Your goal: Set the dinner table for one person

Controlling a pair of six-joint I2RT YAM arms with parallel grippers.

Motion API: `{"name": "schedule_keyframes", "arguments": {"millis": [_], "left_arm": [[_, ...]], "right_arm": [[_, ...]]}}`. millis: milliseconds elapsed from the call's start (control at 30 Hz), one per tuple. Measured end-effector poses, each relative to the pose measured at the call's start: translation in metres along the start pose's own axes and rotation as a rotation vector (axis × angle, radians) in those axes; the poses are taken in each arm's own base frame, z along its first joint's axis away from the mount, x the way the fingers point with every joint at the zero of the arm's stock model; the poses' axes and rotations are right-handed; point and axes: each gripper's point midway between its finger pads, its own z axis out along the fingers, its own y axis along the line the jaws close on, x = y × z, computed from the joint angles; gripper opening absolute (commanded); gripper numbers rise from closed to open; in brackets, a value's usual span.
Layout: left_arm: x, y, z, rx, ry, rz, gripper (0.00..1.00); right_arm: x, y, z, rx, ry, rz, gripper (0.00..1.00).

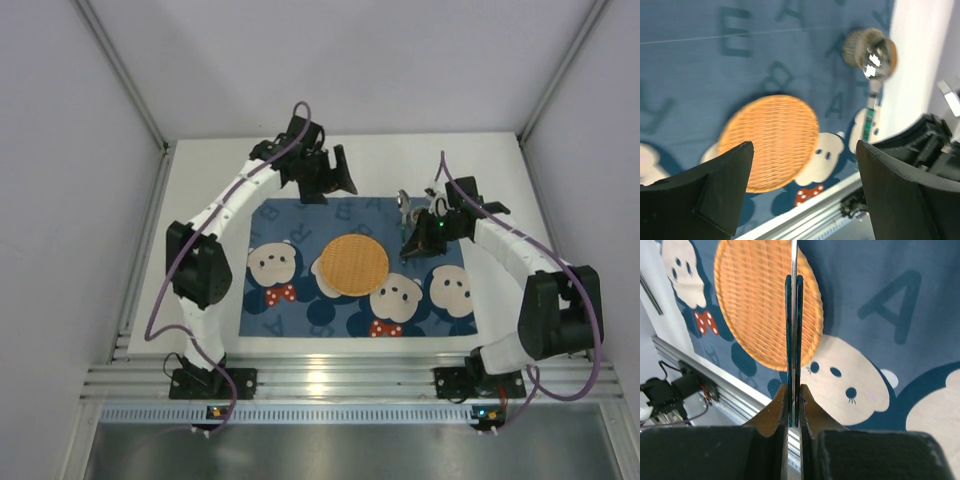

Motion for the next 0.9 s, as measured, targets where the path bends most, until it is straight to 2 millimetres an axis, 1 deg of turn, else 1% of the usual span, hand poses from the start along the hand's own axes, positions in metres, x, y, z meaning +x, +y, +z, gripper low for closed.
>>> {"name": "schedule_keyframes", "arguments": {"millis": [100,200,233,267,300,333,367,400,467,533,600,700,833,900], "left_arm": [[-0.010,0.050,-0.028,-0.109,-0.058,-0.034,0.89],[-0.021,0.127,-0.057,-0.273,-0.119,-0.115,0.89],[-0.021,0.149,-0.064,-0.319,-0.128,-0.139,0.89],[-0.020,0.176,-0.071,-0.375,-0.135,-0.171,0.88],[-0.017,0.204,-0.078,-0.434,-0.134,-0.206,0.88],[-0.013,0.225,-0.082,-0.473,-0.131,-0.231,0.88],[-0.005,0.250,-0.086,-0.524,-0.117,-0.263,0.87],[0.005,0.269,-0.090,-0.563,-0.099,-0.288,0.87],[0.024,0.298,-0.094,-0.623,-0.059,-0.327,0.87],[0.037,0.315,-0.098,-0.657,-0.030,-0.350,0.86],[0.042,0.327,-0.104,-0.682,-0.021,-0.363,0.86],[0.039,0.342,-0.117,-0.715,-0.046,-0.377,0.86],[0.035,0.363,-0.139,-0.761,-0.083,-0.411,0.86],[0.034,0.373,-0.147,-0.779,-0.091,-0.429,0.86]], "right_arm": [[0.015,-0.007,-0.001,0.011,0.036,-0.011,0.00],[0.031,-0.016,0.000,0.033,0.082,0.001,0.00],[0.035,-0.019,0.000,0.046,0.095,0.005,0.00],[0.037,-0.021,0.000,0.055,0.102,0.006,0.00],[0.040,-0.023,0.000,0.065,0.108,0.009,0.00],[0.041,-0.025,0.000,0.071,0.112,0.011,0.00],[0.043,-0.027,0.001,0.076,0.117,0.013,0.00],[0.045,-0.029,0.001,0.083,0.124,0.017,0.00],[0.048,-0.034,0.005,0.098,0.145,0.030,0.00],[0.052,-0.042,0.012,0.117,0.176,0.049,0.00],[0.056,-0.050,0.020,0.137,0.210,0.071,0.00],[0.061,-0.058,0.027,0.153,0.240,0.089,0.00],[0.063,-0.062,0.031,0.160,0.249,0.095,0.00],[0.062,-0.063,0.033,0.166,0.249,0.096,0.04]]}}
